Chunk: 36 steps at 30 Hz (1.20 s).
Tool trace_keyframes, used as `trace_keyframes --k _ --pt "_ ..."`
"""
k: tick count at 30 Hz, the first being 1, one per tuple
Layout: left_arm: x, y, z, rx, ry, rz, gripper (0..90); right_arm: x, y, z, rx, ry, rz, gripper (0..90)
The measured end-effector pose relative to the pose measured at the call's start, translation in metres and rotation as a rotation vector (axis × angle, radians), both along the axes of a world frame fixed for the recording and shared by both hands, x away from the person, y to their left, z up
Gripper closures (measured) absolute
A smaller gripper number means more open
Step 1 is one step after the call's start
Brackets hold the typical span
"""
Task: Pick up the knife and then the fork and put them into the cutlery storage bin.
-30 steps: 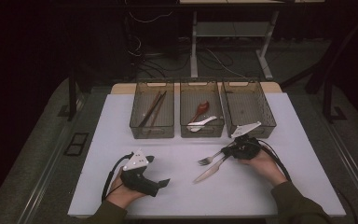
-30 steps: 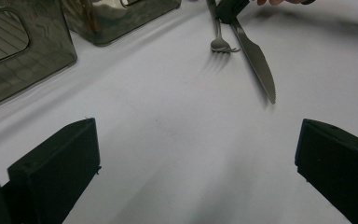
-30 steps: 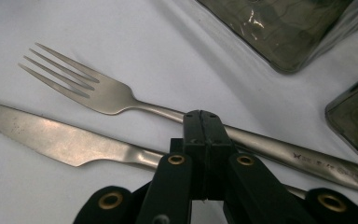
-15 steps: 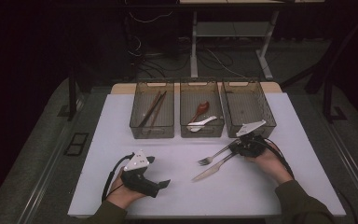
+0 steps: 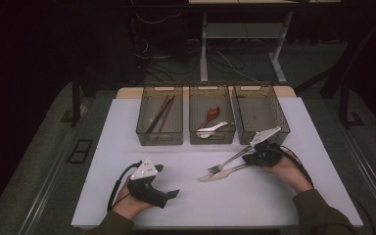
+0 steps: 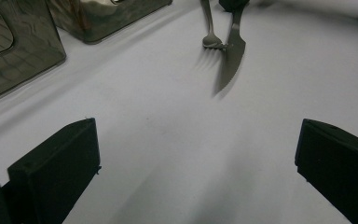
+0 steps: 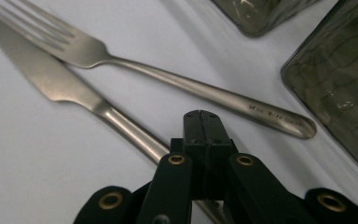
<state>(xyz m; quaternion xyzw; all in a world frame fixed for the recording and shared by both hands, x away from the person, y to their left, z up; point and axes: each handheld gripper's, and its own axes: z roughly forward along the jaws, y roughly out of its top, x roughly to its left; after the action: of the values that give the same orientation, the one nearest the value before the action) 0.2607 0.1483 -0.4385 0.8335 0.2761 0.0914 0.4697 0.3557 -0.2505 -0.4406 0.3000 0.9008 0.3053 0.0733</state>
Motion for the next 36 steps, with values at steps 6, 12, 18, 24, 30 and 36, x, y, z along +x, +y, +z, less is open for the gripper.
trace_keyframes --k 6,12,18,24,30,36 --pt "0.0 0.0 0.0 0.0 0.001 -0.003 0.0 -0.004 -0.002 0.001 -0.005 0.023 0.037 89.7" --pt "-0.001 0.0 0.0 -0.002 0.0 -0.005 0.0 -0.011 -0.002 0.004 -0.02 0.055 0.086 89.7" --pt "0.0 0.0 0.0 -0.004 0.0 -0.007 0.0 -0.018 -0.002 0.006 -0.058 0.057 0.153 89.7" --pt "-0.001 -0.001 0.001 -0.005 -0.001 -0.01 0.0 -0.032 0.003 0.01 -0.084 0.088 0.236 89.7" --pt "-0.001 -0.001 0.0 -0.004 -0.001 -0.015 0.0 -0.037 0.009 0.013 -0.134 0.079 0.277 85.4" --pt "-0.001 -0.002 0.0 0.0 0.001 -0.018 0.0 -0.044 0.027 0.031 -0.237 0.096 0.229 72.3"
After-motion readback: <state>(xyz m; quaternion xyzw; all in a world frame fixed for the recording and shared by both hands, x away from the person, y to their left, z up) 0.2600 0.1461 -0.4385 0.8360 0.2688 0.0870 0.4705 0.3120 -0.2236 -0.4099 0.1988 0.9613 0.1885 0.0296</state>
